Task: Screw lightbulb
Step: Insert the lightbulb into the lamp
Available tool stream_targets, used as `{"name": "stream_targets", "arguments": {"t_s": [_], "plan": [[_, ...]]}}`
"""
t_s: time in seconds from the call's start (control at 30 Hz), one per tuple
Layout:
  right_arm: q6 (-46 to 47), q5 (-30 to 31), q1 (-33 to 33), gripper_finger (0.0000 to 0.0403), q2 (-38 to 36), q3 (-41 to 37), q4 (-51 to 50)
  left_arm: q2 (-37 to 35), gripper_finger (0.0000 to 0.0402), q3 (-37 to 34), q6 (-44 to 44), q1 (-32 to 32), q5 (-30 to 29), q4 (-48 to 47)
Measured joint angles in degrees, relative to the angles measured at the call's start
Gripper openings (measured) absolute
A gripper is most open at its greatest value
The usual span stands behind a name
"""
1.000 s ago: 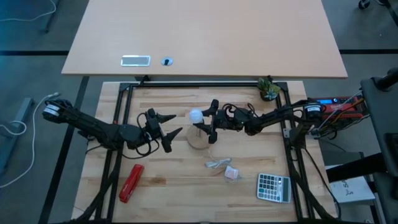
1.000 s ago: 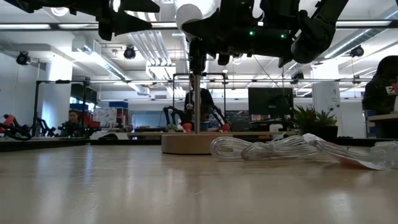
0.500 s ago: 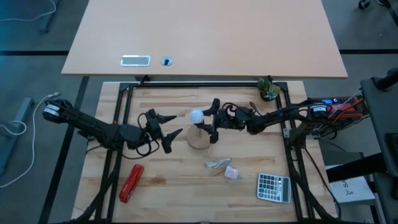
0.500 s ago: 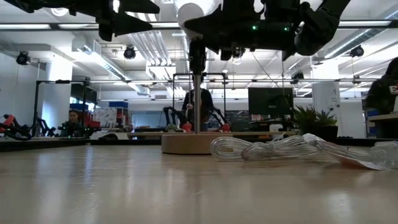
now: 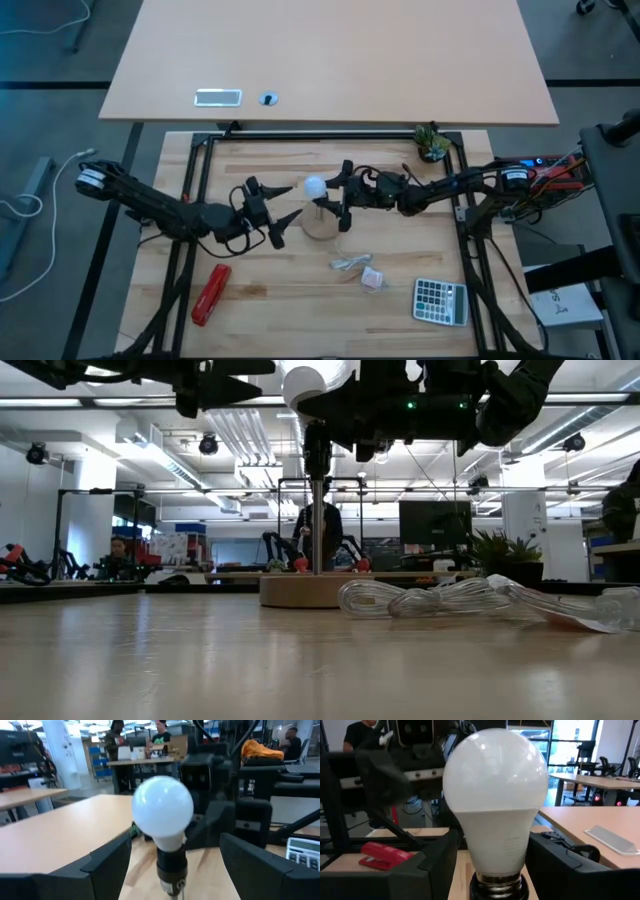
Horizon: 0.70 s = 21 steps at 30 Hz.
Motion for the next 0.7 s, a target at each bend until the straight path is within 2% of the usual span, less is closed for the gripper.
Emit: {"name": "stream_targets", "arguments": {"t_s": [0.4,0.7], "plan": [[-0.3,0.6,0.0,0.0218,-4.5,0.0,-7.6,0.9,0.0295,0.1,-1.4,2.8,0.3,-1.6],[-0.4,1.3,0.0,0.0206,-7.9,0.0,-15.0,2.0,0.0294,0.3,-1.4,3.1,0.9,-0.7]]}}
